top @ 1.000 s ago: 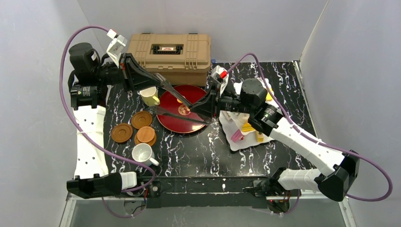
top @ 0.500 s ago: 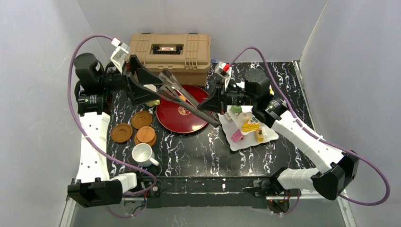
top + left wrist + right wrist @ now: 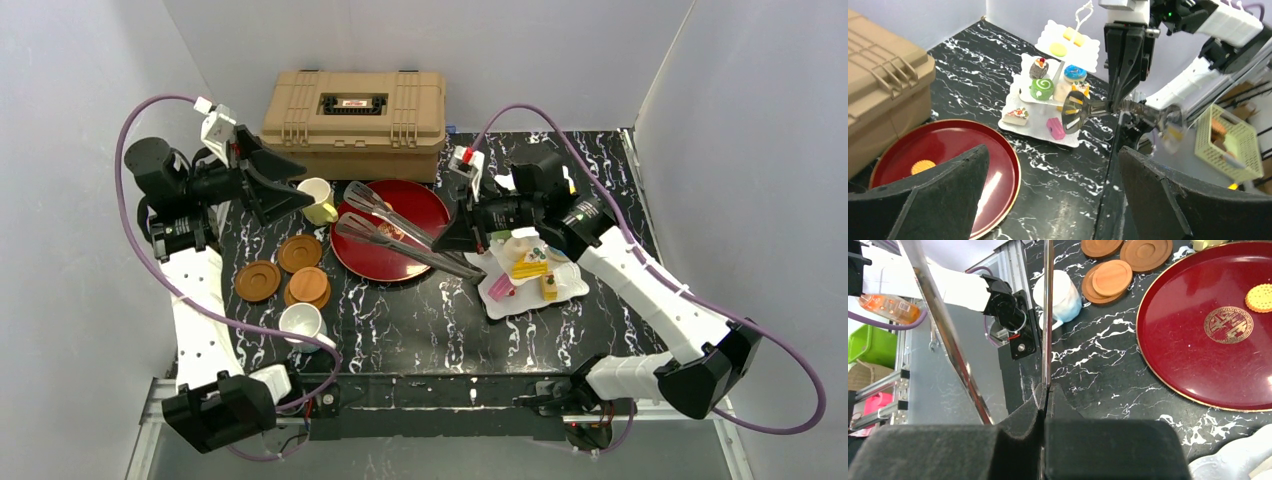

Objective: Serve the afternoon tea
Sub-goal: Pick up the clamp from the center of the board.

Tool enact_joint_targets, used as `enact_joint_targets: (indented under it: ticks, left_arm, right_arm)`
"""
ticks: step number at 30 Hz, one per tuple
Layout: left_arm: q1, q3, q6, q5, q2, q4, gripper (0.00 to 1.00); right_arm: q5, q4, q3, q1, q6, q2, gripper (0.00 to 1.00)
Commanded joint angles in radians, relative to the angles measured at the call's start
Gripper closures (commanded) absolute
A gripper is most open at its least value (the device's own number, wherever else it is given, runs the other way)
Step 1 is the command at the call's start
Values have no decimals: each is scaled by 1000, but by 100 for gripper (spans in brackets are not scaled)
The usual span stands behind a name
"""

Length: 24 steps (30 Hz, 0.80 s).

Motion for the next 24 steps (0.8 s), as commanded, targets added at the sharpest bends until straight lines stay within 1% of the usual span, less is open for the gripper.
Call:
enact_joint_targets:
  ticks: [1, 3, 5, 7, 8, 9, 10, 11, 12, 13, 14, 15, 17, 18, 19, 21, 22, 24]
  left_arm:
    - [25, -43, -129, 179, 24, 17, 1]
    - [26, -54, -151, 176, 47, 19, 1]
    - [19, -55, -162, 131, 60, 13, 1]
    - [-3, -40, -164, 4, 85, -25, 1]
    - [-17, -15, -142, -73, 104, -82, 1]
    - [-28, 31, -113, -173, 130, -194, 1]
    - [-32, 82, -122, -283, 157, -301, 1]
    - [-33, 108, -189, -350, 176, -324, 1]
    - [-33, 108, -291, -390, 183, -270, 1]
    - [-34, 98, -346, -431, 174, -184, 1]
    - [-46, 105, -314, -490, 158, -213, 1]
    - [-76, 152, -183, -570, 152, -345, 1]
    - [-231, 341, 180, -803, 210, -710, 1]
    - [-284, 436, 329, -883, 264, -847, 1]
    - [-302, 534, 425, -924, 323, -968, 1]
    - [-286, 670, 532, -926, 445, -1141, 1]
    - [-272, 718, 612, -842, 482, -1218, 1]
    - [-244, 780, 756, -706, 506, -1312, 1]
  right_arm:
    - [-3, -99, 85, -1, -28, 28, 99]
    - [-11, -112, 105, -1, -25, 46, 99]
    - [7, -117, 107, -1, -30, 50, 99]
    - [8, -117, 99, 0, -34, 48, 99]
    - [5, -112, 93, -1, -34, 45, 99]
    - [4, -106, 86, -1, -34, 41, 99]
    - [1, -102, 81, -2, -33, 38, 99]
    - [-2, -96, 78, -2, -32, 34, 99]
    - [-6, -89, 78, -2, -29, 32, 99]
    - [-5, -86, 77, -2, -29, 29, 99]
    - [-3, -89, 84, -2, -32, 31, 99]
    - [0, -102, 93, -3, -42, 37, 99]
    - [9, -136, 114, -2, -70, 56, 99]
    - [12, -151, 123, -2, -79, 67, 99]
    - [9, -163, 135, -2, -87, 81, 99]
    - [11, -181, 155, -2, -97, 104, 99]
    - [11, -194, 167, -2, -107, 111, 99]
    - [19, -208, 171, -2, -112, 113, 99]
